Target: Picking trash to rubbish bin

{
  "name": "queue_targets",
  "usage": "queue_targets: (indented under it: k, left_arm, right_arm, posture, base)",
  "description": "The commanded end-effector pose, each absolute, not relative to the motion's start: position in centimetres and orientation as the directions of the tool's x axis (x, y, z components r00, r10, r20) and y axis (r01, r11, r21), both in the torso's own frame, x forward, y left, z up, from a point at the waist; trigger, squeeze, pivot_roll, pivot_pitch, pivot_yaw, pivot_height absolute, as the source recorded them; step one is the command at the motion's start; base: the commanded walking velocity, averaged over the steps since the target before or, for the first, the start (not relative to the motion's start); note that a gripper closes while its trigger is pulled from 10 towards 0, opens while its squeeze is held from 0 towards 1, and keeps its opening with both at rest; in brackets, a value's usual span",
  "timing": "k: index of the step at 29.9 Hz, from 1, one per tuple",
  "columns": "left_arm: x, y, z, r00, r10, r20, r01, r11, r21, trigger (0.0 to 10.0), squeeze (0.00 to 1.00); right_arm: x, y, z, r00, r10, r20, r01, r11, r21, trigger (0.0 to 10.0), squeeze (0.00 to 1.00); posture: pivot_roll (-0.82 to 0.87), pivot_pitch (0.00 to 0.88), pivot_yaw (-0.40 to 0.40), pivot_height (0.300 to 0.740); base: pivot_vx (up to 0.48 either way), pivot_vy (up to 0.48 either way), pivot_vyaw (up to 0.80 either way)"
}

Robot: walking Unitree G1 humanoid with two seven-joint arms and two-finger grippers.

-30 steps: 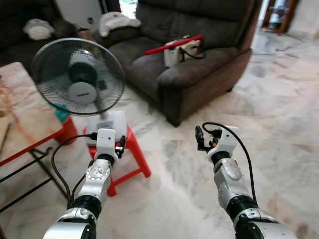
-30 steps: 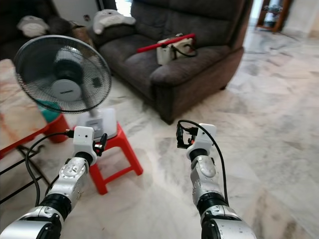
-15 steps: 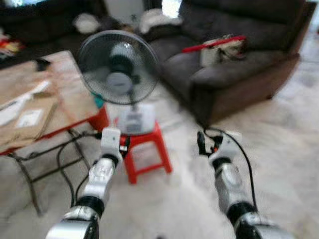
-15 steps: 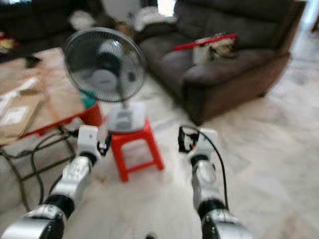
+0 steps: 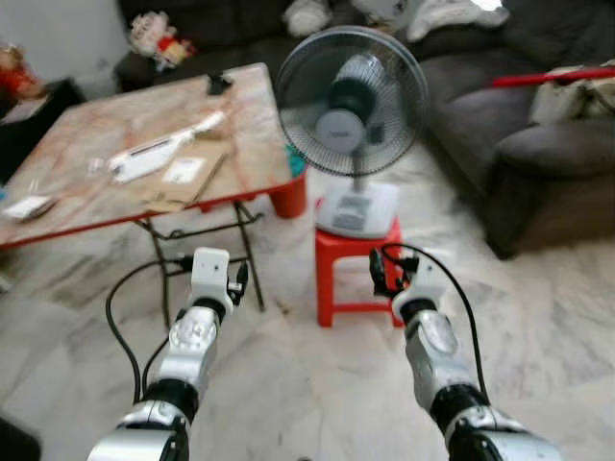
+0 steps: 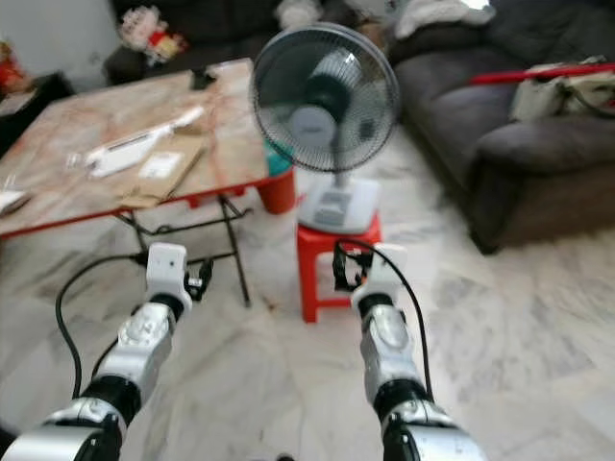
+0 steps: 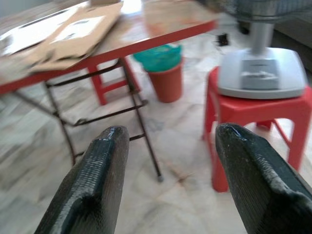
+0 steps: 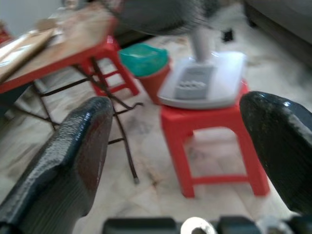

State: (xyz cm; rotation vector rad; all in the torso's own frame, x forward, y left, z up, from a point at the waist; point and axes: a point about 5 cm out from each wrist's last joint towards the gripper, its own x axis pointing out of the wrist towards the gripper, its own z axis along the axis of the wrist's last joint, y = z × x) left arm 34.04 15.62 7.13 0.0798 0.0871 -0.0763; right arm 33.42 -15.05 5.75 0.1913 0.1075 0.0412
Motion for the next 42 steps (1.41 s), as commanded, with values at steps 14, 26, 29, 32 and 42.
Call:
queue_targets:
  k: [14,26,29,32,42]
  left_arm:
    - [34.0,17.0,7.4,0.996,-0.019,-0.083,0.026,0.996,0.088,10.0,0.00]
    - [34.1,16.5,7.1,0.993,-0.032,-0.109,0.039,0.998,0.057,10.0,0.00]
    - [34.0,17.0,6.8,0.992,-0.025,-0.124,0.036,0.995,0.090,10.0,0.00]
    - [34.1,18.0,7.3,0.994,0.000,-0.105,0.010,0.995,0.102,10.0,0.00]
    - [34.2,18.0,7.8,0.998,0.029,-0.058,-0.024,0.996,0.084,10.0,0.00]
  right_arm:
    - [34.0,-12.9,6.4,0.989,0.114,-0.091,-0.092,0.973,0.211,10.0,0.00]
    - [34.1,-12.8,6.4,0.986,0.131,-0.099,-0.107,0.971,0.213,10.0,0.00]
    - [34.0,-13.0,6.3,0.986,0.125,-0.108,-0.102,0.975,0.195,10.0,0.00]
    - [34.0,-13.1,6.4,0.987,0.127,-0.101,-0.105,0.976,0.192,10.0,0.00]
    - [34.2,-12.3,6.8,0.983,0.161,-0.087,-0.146,0.977,0.158,10.0,0.00]
  posture:
    - [0.02,0.000,0.134,0.740]
    - [-0.01,0.000,0.130,0.740]
    - [-0.02,0.000,0.128,0.740]
    - [-0.02,0.000,0.124,0.740]
    - [-0.02,0.000,0.116,0.740]
  base:
    - [0.000,0.000,0.80]
    - [0.000,0.000,0.33]
    - [0.000,0.000,0.00]
    - [0.000,0.000,0.00]
    - [0.250,0.000,0.00]
